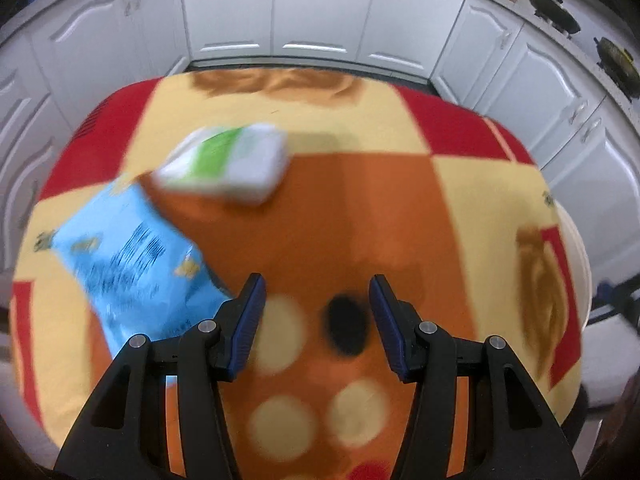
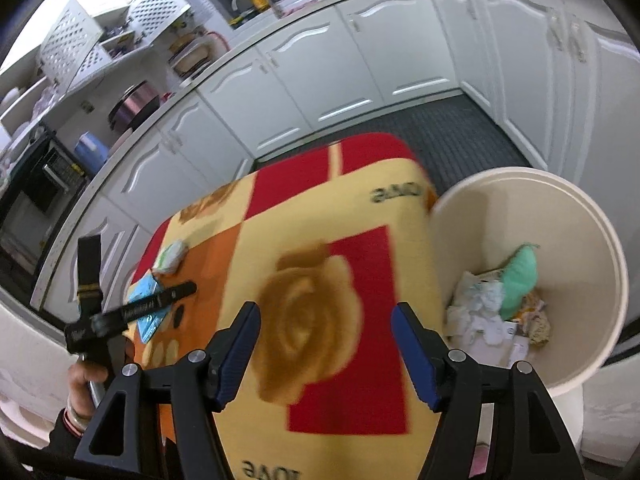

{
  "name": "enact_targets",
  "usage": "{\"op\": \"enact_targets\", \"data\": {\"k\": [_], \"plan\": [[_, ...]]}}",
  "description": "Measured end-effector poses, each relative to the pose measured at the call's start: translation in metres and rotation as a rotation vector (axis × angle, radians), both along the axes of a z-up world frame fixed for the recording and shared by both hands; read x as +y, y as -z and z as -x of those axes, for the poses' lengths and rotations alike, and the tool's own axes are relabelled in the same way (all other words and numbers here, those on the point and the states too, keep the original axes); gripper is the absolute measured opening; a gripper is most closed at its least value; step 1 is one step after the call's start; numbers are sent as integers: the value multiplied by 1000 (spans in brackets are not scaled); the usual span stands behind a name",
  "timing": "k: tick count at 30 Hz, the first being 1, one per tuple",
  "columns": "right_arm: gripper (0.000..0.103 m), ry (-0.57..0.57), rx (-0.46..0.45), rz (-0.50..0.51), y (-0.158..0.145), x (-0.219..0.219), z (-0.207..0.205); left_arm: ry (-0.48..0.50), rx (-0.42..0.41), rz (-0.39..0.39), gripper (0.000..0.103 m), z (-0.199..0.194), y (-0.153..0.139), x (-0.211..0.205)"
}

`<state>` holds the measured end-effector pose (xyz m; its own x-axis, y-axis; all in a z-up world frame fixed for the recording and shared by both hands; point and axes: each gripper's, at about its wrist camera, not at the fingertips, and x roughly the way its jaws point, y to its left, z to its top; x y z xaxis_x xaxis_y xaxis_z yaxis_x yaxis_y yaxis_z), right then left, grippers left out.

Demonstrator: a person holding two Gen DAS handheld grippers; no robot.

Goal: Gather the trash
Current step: 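Move both tools back over the table toward the blue bag and white packet, then grasp the blue snack bag with the left tool while the right tool grasps the white packet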

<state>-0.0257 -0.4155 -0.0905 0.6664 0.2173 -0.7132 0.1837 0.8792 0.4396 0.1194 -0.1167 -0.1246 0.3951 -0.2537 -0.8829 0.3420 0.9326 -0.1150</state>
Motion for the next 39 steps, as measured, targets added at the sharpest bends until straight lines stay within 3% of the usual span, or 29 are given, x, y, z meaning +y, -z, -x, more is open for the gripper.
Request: {"op": "enact_targets", "data": {"k": [6,12,16,24,27,32,35,37,38,39], "plan": [[67,-107,9,7,4,41,-25,-36,26,88,52,31,-11,59],[69,-253,11,24,11,92,-64,-69,1,149,54,50,-36,98],[76,-370,8,57,16,133,-97,-94,-28,188,70,48,-45,112],[80,-579,4,240,25,194,-171,-179,-61,160,71,10,-36,118],[87,-639,-6,271,27,207,-198,-185,-58,142,71,-4,-28,115],[87,-749,39,342,43,231,-238,-186,-35,138,72,-17,-20,115],[87,-781,56,348,53,243,-248,-196,-32,95,72,-25,-9,113],[77,-757,29,347,53,243,-249,-200,-16,98,72,-30,-4,112],[61,-747,14,339,51,242,-246,-206,-13,109,72,-31,-2,113],[59,-738,9,325,50,239,-241,-209,-10,114,71,-31,-1,113]]}}
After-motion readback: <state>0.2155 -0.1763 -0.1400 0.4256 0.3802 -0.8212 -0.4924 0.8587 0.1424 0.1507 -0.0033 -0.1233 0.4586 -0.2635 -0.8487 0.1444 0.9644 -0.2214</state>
